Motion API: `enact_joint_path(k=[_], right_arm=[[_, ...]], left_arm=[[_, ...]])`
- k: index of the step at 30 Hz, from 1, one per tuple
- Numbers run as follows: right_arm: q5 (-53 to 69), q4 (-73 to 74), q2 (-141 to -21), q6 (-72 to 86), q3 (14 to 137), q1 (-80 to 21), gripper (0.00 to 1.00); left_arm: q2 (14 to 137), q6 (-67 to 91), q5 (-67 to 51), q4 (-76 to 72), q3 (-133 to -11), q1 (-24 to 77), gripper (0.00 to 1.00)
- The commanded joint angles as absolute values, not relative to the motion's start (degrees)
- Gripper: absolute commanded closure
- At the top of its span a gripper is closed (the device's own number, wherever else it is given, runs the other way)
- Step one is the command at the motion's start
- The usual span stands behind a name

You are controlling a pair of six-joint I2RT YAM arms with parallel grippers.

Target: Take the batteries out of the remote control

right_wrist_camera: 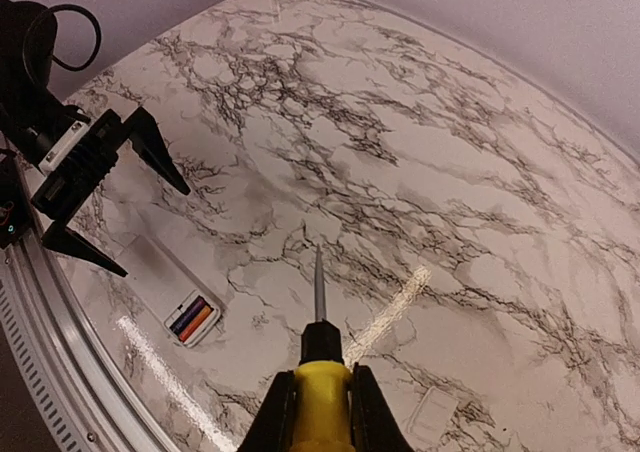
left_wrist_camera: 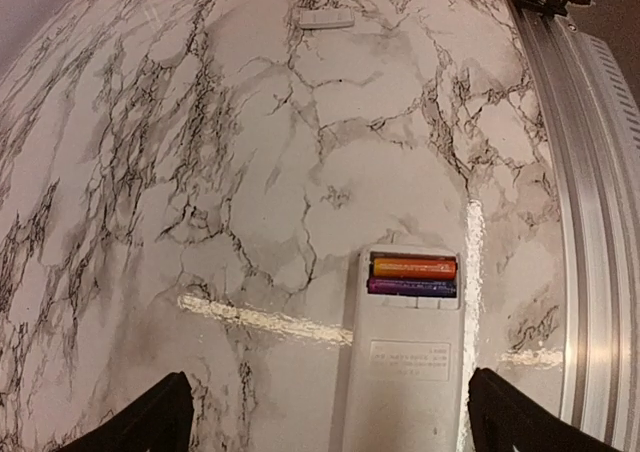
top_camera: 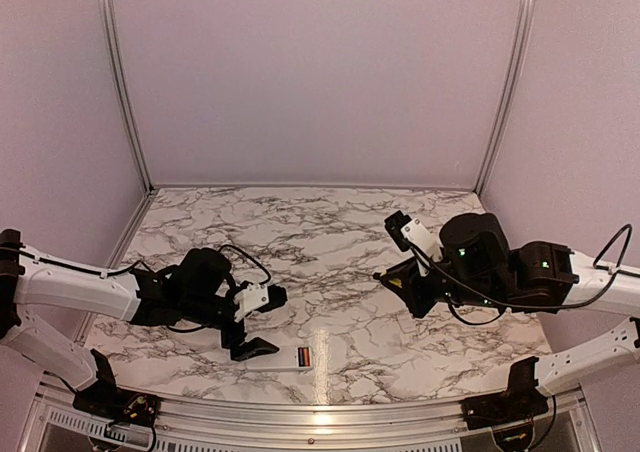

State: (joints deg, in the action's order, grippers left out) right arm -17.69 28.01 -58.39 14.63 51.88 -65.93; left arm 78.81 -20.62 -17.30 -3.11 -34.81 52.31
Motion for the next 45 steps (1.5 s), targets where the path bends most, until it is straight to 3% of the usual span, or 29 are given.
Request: enact_joint_path(k=[1,19,24,29,33,41,45], right_arm=[[-14.0,31.6,-58.5,14.0,54.3,-65.6,1.00],[-14.2,34.9,-58.3,17.6,54.2,-65.7,1.00],[-14.8,36.5,-57.3,18.0,54.0,-65.7,1.00],[-14.7,37.5,-55.1,19.2,52.9,-65.8,1.00],[-14.9,39.1,-53.6,19.2,53.2,-65.7,1.00],[-15.6,42.2,-51.5,18.0,54.4,-65.7,1.00],[-15.7,42.3,-51.8,18.3,54.4,-65.7,1.00]], left_arm=[[82.4,-21.2,-15.1,2.4,-37.6,54.0,0.01],[94.6,-25.1,-9.8,11.1,-44.6,61.9,0.02],[98.9,-25.3,-8.5,12.8,-47.0,63.1,0.16],[99.9,-25.6,-9.0,11.9,-47.2,63.4,0.51],[98.5,-24.3,-11.3,8.1,-47.0,63.4,0.57],[103.6,-22.4,-14.7,5.1,-54.7,64.7,0.54],[105.4,-22.2,-14.9,4.6,-54.4,64.8,0.36]])
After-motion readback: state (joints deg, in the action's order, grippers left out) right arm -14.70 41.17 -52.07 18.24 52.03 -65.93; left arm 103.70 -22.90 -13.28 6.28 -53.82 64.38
